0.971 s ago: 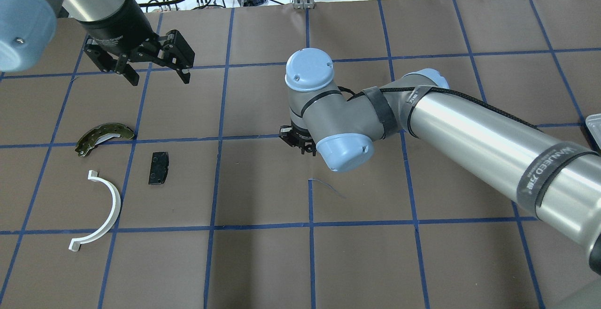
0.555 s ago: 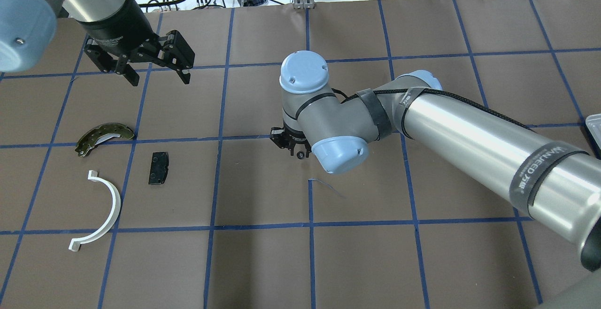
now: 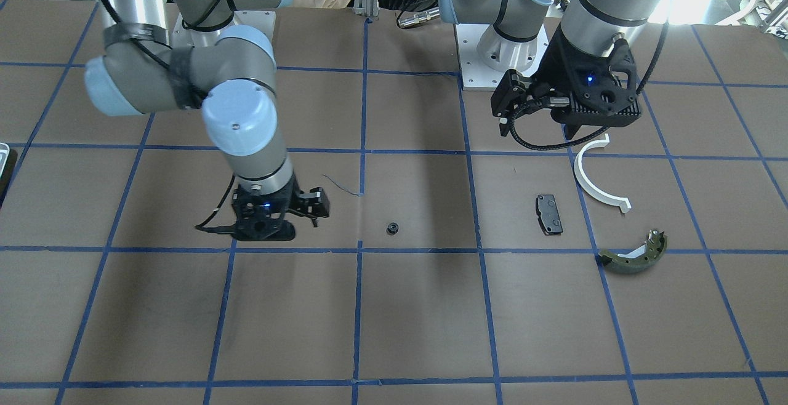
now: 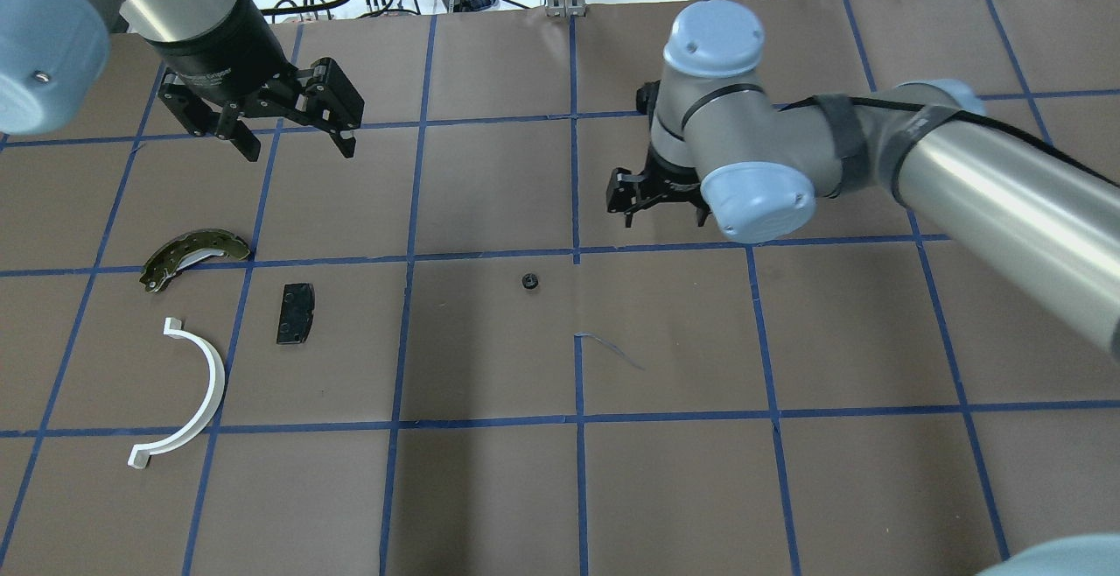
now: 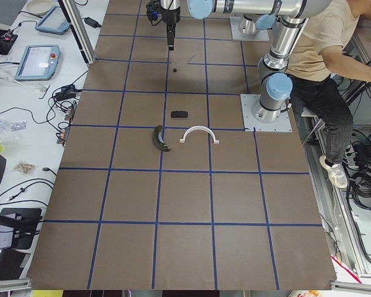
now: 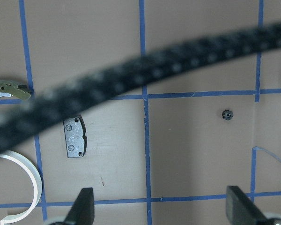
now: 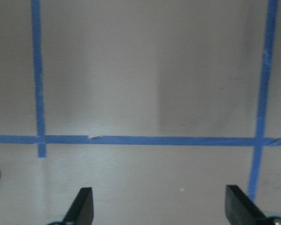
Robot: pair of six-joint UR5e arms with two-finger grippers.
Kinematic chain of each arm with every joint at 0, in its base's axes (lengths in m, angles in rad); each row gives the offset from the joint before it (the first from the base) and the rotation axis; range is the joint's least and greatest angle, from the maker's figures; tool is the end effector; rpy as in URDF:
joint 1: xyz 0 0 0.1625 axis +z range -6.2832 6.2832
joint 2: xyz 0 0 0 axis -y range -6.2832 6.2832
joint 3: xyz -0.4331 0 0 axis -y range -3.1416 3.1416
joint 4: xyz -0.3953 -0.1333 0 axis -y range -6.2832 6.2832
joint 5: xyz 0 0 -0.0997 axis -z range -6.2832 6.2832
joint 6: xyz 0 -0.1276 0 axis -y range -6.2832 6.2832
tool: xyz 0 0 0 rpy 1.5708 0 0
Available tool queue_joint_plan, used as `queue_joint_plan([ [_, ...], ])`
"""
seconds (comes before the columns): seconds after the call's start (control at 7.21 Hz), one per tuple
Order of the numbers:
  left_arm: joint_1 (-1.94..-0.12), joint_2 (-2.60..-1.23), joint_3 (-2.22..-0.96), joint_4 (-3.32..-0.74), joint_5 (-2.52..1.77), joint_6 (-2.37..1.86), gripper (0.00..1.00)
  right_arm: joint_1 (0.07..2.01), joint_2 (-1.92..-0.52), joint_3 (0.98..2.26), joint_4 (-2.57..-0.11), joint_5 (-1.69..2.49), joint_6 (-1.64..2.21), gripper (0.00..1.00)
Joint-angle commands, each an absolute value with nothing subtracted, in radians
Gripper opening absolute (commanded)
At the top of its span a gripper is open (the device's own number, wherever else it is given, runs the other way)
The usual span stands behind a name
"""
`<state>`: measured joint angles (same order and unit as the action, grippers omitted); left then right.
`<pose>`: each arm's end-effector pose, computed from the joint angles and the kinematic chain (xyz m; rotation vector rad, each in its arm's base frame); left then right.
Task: Place bearing gear from tray to pile
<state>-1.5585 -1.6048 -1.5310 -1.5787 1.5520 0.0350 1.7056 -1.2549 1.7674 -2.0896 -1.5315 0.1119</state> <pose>-0.1294 -0.5111 0.4699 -0.0354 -3.1225 -0.0026 0.2149 -0.5557 0.2535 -0.0357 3.1016 -0.0022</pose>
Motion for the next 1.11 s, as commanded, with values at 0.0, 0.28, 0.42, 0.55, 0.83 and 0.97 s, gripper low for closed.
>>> queue_joint_plan([
  [0.0, -1.562, -1.612, -1.532, -1.578, 1.549, 0.02, 1.0, 1.48, -1.336, 1.77, -2.031, -1.602, -0.282, 1.0],
  [0.28, -1.656, -1.676, -1.539, -1.473, 1.552, -0.053, 1.0, 1.253, -1.387, 1.77, -1.969, -1.655, -0.603, 1.0],
  [0.42, -1.708, -1.722, -1.558, -1.424, 1.552, -0.137, 1.0, 1.129, -1.388, 1.772, -1.965, -1.648, -0.888, 1.0],
  [0.55, -1.777, -1.745, -1.584, -1.372, 1.565, -0.174, 1.0, 1.027, -1.382, 1.788, -1.97, -1.654, -1.105, 1.0],
  [0.83, -1.807, -1.79, -1.658, -1.291, 1.56, -0.173, 1.0, 0.867, -1.373, 1.781, -1.971, -1.64, -1.301, 1.0],
  [0.97, -1.815, -1.827, -1.693, -1.181, 1.559, -0.166, 1.0, 0.807, -1.355, 1.781, -1.995, -1.622, -1.401, 1.0],
])
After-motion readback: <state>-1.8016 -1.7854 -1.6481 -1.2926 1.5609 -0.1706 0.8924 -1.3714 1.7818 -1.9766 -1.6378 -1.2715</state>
